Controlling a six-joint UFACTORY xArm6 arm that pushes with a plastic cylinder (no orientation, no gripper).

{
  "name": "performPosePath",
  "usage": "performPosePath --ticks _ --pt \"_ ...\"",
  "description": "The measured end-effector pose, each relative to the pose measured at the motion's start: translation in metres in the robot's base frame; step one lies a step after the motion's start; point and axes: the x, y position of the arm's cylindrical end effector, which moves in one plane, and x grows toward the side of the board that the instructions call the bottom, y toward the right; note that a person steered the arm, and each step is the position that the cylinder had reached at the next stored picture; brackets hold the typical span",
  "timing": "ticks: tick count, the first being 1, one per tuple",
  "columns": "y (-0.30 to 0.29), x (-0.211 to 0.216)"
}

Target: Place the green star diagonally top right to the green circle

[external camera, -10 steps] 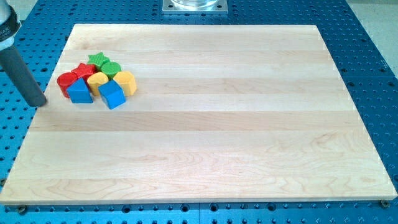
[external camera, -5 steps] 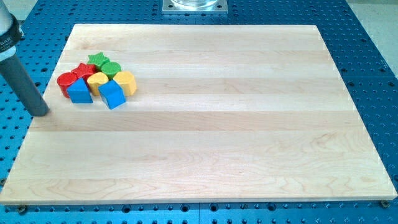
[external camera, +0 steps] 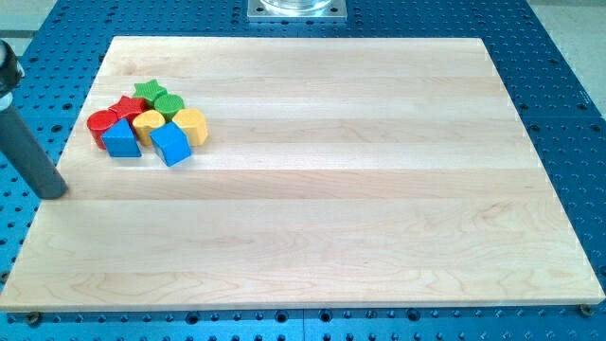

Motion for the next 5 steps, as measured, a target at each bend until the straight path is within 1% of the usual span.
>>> performPosePath --ticks 2,3,4,5 --pt "0.004 -0.001" --pt "0.011 -0.021" --pt "0.008 -0.066" --pt "0.022 -0.097"
